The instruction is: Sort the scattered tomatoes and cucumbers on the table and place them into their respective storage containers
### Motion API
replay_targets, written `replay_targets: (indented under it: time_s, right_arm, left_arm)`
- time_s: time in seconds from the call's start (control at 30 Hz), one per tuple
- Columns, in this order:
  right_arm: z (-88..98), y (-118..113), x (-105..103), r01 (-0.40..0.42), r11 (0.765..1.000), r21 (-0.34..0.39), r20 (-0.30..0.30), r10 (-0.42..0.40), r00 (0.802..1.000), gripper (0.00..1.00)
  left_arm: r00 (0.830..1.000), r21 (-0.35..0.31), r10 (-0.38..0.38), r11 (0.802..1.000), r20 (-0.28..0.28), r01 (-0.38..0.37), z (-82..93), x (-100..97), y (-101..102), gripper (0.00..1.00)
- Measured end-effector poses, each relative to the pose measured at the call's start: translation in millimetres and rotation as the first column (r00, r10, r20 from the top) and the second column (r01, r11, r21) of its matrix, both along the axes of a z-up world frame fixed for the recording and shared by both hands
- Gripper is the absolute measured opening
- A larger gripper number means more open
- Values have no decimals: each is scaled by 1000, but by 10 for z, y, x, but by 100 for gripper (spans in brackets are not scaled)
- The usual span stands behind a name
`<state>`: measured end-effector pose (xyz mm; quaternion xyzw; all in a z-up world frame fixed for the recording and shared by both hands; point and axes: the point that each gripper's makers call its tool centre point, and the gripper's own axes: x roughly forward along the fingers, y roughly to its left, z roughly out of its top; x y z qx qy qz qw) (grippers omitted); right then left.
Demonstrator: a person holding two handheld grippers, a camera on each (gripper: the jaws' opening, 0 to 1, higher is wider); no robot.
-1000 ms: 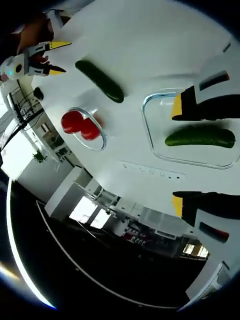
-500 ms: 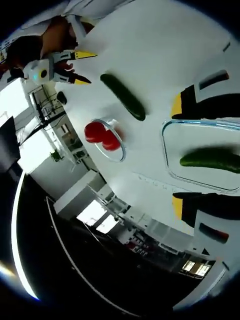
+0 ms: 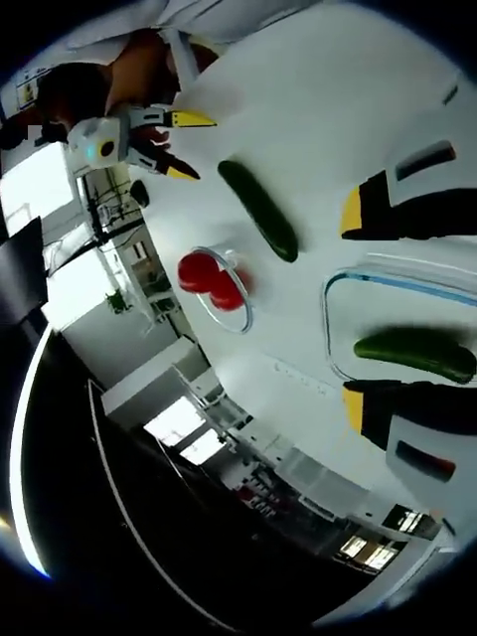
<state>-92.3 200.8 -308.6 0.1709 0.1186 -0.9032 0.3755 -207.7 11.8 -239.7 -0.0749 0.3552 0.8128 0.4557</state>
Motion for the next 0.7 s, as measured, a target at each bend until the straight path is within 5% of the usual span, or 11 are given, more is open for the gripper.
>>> replay_targets:
  time_s: [0.3, 0.7]
  right_arm:
    - [-15, 15, -34, 16, 1000, 11, -24, -15, 1000, 52]
    - [-36, 29, -147, 68, 998, -12, -21, -68, 997, 49]
  left_arm:
    - [997, 7, -31, 1000, 71, 30, -129, 220, 59, 54]
    - [987, 112, -42, 993, 152, 25, -153, 384, 67, 54]
